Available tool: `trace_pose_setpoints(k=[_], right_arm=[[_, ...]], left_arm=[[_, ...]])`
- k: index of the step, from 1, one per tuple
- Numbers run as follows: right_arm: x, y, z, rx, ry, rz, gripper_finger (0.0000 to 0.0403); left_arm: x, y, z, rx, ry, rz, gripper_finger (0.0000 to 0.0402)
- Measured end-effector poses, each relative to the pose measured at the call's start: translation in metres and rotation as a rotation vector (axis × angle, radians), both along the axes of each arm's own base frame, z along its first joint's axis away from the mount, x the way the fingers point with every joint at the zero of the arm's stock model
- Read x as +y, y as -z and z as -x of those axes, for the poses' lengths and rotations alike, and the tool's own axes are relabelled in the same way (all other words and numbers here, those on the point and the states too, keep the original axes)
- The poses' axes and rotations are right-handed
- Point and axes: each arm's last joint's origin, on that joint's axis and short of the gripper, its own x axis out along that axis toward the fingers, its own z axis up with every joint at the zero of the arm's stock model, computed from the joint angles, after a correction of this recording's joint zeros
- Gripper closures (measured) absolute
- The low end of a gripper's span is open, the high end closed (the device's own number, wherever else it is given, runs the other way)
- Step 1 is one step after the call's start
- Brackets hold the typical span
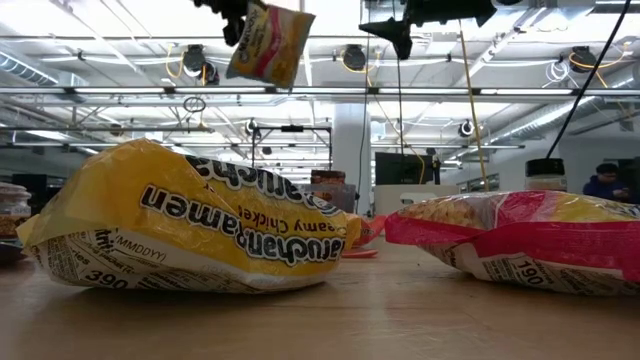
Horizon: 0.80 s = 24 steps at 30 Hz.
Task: Pick & Place Food Item
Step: Put the blue noodle pack into the left black bin
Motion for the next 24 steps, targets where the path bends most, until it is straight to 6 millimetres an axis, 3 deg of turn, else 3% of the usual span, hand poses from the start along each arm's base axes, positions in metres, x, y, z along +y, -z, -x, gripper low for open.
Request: trace_pose_setpoints(k=[6,14,24], right_arm=[[0.000,0.011,-0.001,0.027,0.003,-0.039,0.0165],[-0.001,0.019,-0.001,0.046,0.013,-0.074,0.0165],[-0.003,0.017,-0.001,0.031,0.062,-0.054,0.0165]], left_arm=[[0.021,0.034,0.013,0.051,-0.049,0.098,0.0402],[0.026,0.051,0.030,-0.020,-0.106,0.078,0.0402],[0.002,0.067,0.045,-0.036,-0.269,-0.008,0.0402]])
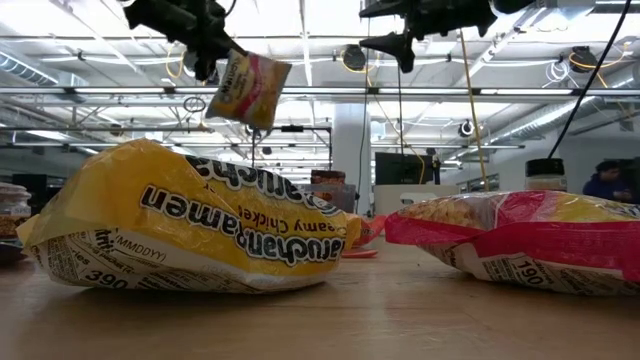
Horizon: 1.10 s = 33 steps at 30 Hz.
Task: Pick & Place Food Item
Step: Put the blue noodle pack into the left black bin
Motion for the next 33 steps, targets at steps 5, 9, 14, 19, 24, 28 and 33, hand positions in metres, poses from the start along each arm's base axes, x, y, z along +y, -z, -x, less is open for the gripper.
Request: trace_pose_setpoints(k=[5,9,14,19,24,28,33], right_arm=[[0.000,-0.001,0.000,-0.009,0.001,-0.001,0.0165],[0.000,-0.001,0.000,-0.011,0.003,-0.012,0.0165],[0.000,-0.001,0.000,-0.011,0.004,-0.024,0.0165],[0.000,-0.001,0.000,-0.011,0.004,-0.047,0.0165],[0.002,-0.001,-0.001,-0.011,-0.003,-0.047,0.0165],[0.004,-0.001,-0.003,-0.011,-0.008,-0.048,0.0165],[0.005,-0.001,-0.003,-0.010,0.005,-0.044,0.0165]], left_arm=[[-0.009,0.017,0.007,-0.083,-0.043,-0.002,0.0401],[-0.012,0.046,0.009,-0.093,-0.050,0.074,0.0401],[-0.014,0.075,0.007,-0.116,-0.026,0.144,0.0401],[-0.015,0.082,0.006,-0.150,-0.003,0.123,0.0401],[-0.015,0.084,0.007,-0.149,0.010,0.095,0.0401],[-0.013,0.084,0.008,-0.144,0.014,0.048,0.0401],[-0.007,0.087,0.018,-0.124,-0.026,0.037,0.0401]])
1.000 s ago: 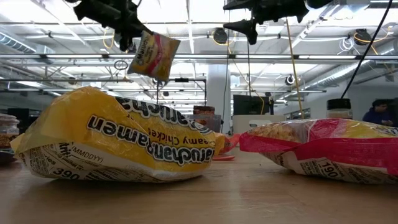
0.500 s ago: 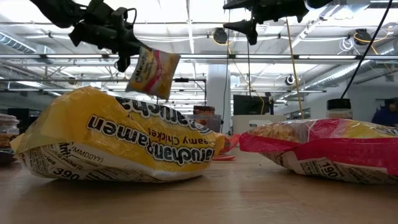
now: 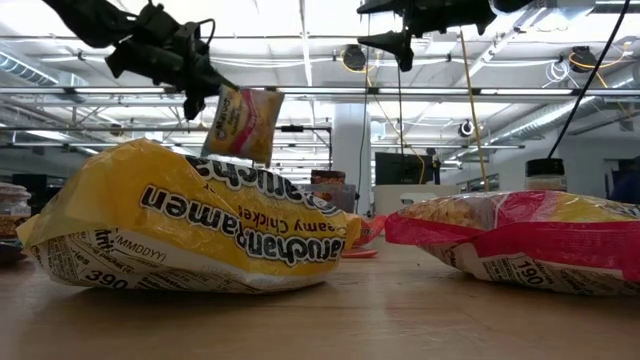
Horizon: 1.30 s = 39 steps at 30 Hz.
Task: Pick & Place Food Item
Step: Put the blue noodle pack into the left black bin
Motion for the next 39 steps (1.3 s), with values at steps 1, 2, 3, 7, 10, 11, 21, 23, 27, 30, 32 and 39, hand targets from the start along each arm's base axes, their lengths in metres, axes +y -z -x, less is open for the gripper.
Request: trace_pose_setpoints(k=[1,2,3,7,10,11,21,23,27,30,32,39], right_arm=[[0.000,0.000,0.000,0.000,0.000,0.000,0.0165],[0.000,0.000,0.000,0.000,0.000,0.000,0.0165],[0.000,0.000,0.000,0.000,0.000,0.000,0.0165],[0.000,0.000,0.000,0.000,0.003,0.001,0.0165],[0.000,0.000,0.000,0.001,0.003,0.002,0.0165],[0.000,0.000,0.000,0.001,0.003,0.003,0.0165],[0.000,0.000,0.000,0.001,0.003,0.000,0.0165],[0.000,0.000,0.000,0.001,0.003,0.000,0.0165],[0.000,0.000,0.000,0.001,0.004,-0.008,0.0165],[0.000,0.000,0.000,0.001,0.004,-0.008,0.0165],[0.002,0.001,-0.001,0.004,-0.002,-0.007,0.0165],[0.007,0.015,-0.013,0.076,-0.044,-0.010,0.0165]], left_arm=[[0.001,0.001,0.002,0.011,-0.006,0.004,0.0401],[0.001,0.003,0.004,0.021,-0.010,0.006,0.0401],[0.002,0.004,0.005,0.028,-0.014,0.003,0.0401],[0.004,0.006,0.009,0.046,-0.022,-0.009,0.0401],[0.005,0.005,0.011,0.044,-0.027,-0.026,0.0401],[0.006,0.005,0.011,0.045,-0.028,-0.034,0.0401],[0.021,0.023,0.004,0.071,-0.022,-0.001,0.0401],[0.025,0.027,0.002,0.077,-0.021,0.009,0.0401],[0.030,0.033,-0.002,0.069,-0.009,0.020,0.0401],[0.033,0.039,-0.004,0.075,-0.001,0.042,0.0401],[0.034,0.041,-0.005,0.076,0.007,0.052,0.0401],[0.037,0.041,-0.002,0.072,0.004,0.029,0.0401]])
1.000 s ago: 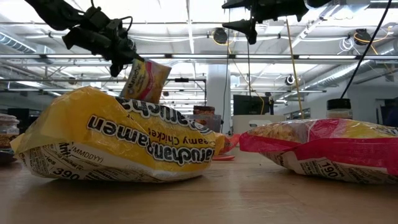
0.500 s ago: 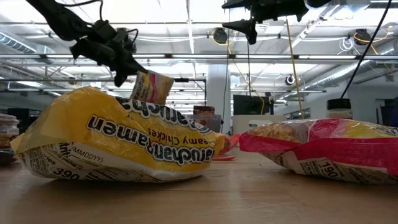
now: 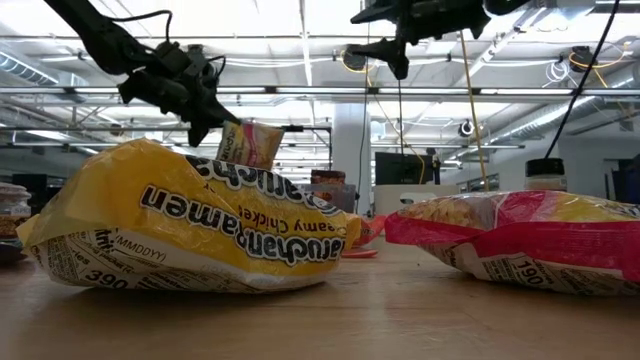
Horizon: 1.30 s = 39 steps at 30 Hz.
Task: Pick & Place Food Item
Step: Put the blue noodle pack into the left black bin
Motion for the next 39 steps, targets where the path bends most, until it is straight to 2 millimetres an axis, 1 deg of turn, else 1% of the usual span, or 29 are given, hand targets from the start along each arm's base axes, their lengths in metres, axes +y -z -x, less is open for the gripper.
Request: trace_pose_setpoints(k=[5,8,16,26,30,36,39], right_arm=[[-0.003,0.005,-0.005,0.009,0.000,-0.009,0.0165],[-0.002,0.002,-0.005,-0.013,-0.003,0.003,0.0165],[-0.003,0.000,-0.006,-0.031,0.000,0.000,0.0165],[-0.003,0.000,-0.005,-0.028,0.005,-0.010,0.0165],[-0.003,0.001,-0.005,-0.027,0.008,-0.013,0.0165],[-0.004,0.000,-0.005,-0.027,0.029,-0.006,0.0165],[-0.005,0.000,-0.005,-0.027,0.033,-0.007,0.0165]], left_arm=[[0.008,0.006,0.006,0.013,-0.034,0.015,0.0401],[0.013,0.012,0.008,0.020,-0.039,0.030,0.0401],[0.023,0.030,0.005,0.048,-0.033,0.053,0.0401],[0.031,0.038,0.002,0.037,-0.038,0.034,0.0401],[0.034,0.045,0.002,0.050,-0.043,0.053,0.0401],[0.040,0.053,0.005,0.064,-0.066,0.065,0.0401],[0.042,0.053,0.008,0.069,-0.091,0.051,0.0401]])
